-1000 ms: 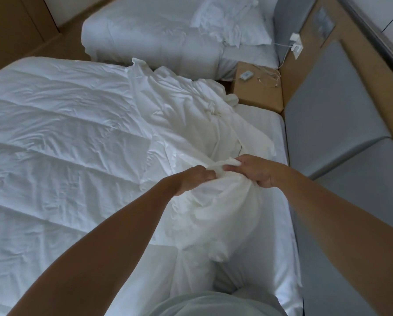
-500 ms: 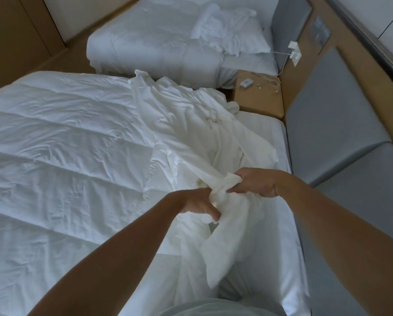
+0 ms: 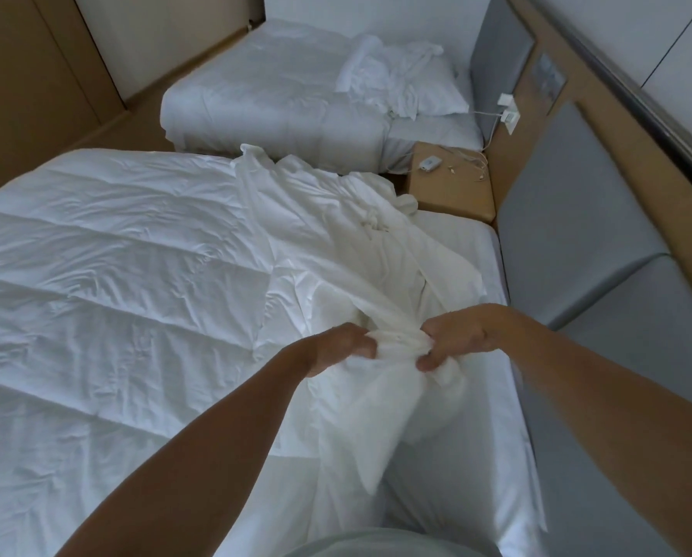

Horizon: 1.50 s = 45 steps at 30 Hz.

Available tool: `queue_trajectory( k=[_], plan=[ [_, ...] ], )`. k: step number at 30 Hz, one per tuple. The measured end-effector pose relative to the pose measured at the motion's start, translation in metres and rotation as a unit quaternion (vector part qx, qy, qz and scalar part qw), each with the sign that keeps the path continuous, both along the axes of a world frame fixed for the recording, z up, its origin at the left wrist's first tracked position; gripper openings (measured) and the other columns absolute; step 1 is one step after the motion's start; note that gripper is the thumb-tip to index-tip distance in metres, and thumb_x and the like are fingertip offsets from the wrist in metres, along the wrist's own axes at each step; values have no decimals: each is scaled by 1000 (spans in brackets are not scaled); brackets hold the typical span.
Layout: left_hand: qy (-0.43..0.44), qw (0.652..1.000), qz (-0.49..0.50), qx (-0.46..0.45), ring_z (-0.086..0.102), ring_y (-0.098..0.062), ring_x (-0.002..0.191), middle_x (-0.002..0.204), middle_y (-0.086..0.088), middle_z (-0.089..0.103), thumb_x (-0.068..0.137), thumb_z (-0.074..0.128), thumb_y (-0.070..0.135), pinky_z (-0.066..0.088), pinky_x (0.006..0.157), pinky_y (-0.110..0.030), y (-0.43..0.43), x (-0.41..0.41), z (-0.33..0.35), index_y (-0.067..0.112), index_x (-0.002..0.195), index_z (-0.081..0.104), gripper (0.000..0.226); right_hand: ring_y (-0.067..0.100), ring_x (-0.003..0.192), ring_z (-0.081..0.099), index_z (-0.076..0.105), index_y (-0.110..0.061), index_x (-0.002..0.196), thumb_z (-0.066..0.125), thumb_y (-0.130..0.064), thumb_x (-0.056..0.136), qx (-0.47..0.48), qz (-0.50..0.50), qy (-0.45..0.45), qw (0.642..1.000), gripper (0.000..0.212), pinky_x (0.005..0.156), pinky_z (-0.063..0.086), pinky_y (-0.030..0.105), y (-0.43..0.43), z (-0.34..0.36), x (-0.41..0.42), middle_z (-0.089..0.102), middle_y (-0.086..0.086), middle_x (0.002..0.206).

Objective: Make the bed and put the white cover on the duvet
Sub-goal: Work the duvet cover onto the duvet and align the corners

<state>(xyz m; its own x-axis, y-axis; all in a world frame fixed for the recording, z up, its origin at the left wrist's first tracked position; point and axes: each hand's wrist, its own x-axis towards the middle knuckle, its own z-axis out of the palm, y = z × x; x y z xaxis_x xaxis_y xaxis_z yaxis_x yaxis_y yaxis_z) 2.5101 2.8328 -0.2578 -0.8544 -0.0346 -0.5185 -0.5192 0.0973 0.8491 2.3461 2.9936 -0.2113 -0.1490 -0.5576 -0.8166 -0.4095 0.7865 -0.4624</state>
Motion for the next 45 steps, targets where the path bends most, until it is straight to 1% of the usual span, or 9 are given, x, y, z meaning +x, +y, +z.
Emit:
queue_trajectory(
  k=[8,14,22,26,30,33,38,41,45],
  plan=[
    [-19,994,-111,15,64,-20,103,100,3,71,73,70,0,47,97,-27,14,4,1,20,104,67,38,16,88,75,75,-13,100,78,-13,86,-154,-177,-59,970,14,73,58,28,0,13,8,78,4,97],
    [-38,983,-181,19,64,-18,96,96,-4,67,70,68,3,48,93,-25,1,3,22,8,103,64,33,28,103,73,75,-10,111,84,-23,80,-127,-150,-61,979,35,96,56,45,-2,17,12,76,11,110],
    [-89,949,-263,-150,63,-24,106,107,-7,68,67,70,-10,48,80,-19,3,6,26,-1,122,62,56,26,97,74,76,-11,109,82,-28,82,-116,-132,-57,983,33,85,58,38,-10,14,14,77,9,105],
    [-50,968,-230,-84,61,-22,117,125,-7,66,74,78,-11,49,95,-21,22,14,18,13,131,56,66,24,99,73,70,-13,119,93,-37,66,-120,-166,-38,978,63,87,59,39,-9,3,13,76,6,108],
    [1,921,-269,-282,59,-24,115,124,-4,64,71,89,11,43,91,-23,36,15,9,14,132,54,71,22,94,74,71,-10,115,86,-29,79,-140,-189,-48,971,43,79,59,35,0,-7,18,77,8,104],
    [45,904,-219,-365,60,-26,99,101,-3,60,79,80,10,39,70,-19,41,18,-4,10,111,59,38,21,94,73,72,-13,112,85,-37,78,-140,-189,-41,971,44,78,59,33,5,-10,19,76,6,104],
    [34,967,-74,-240,57,-12,78,88,4,62,95,68,35,46,70,-22,25,14,8,18,98,62,18,26,105,72,68,-11,118,88,-49,59,-85,-119,-70,987,73,94,57,40,10,6,19,75,9,112],
    [38,982,-16,-184,47,-10,63,68,5,50,98,60,22,38,59,-22,15,10,20,21,74,55,25,25,108,70,66,-14,120,95,-35,61,-23,-21,-59,998,69,98,55,43,8,13,24,73,7,116],
    [55,997,46,-29,58,-8,70,69,9,65,98,57,16,44,66,-20,13,12,24,19,84,64,16,26,115,67,61,-17,131,93,-22,70,-45,-44,-59,996,69,101,53,43,3,4,25,71,5,123]
  ],
)
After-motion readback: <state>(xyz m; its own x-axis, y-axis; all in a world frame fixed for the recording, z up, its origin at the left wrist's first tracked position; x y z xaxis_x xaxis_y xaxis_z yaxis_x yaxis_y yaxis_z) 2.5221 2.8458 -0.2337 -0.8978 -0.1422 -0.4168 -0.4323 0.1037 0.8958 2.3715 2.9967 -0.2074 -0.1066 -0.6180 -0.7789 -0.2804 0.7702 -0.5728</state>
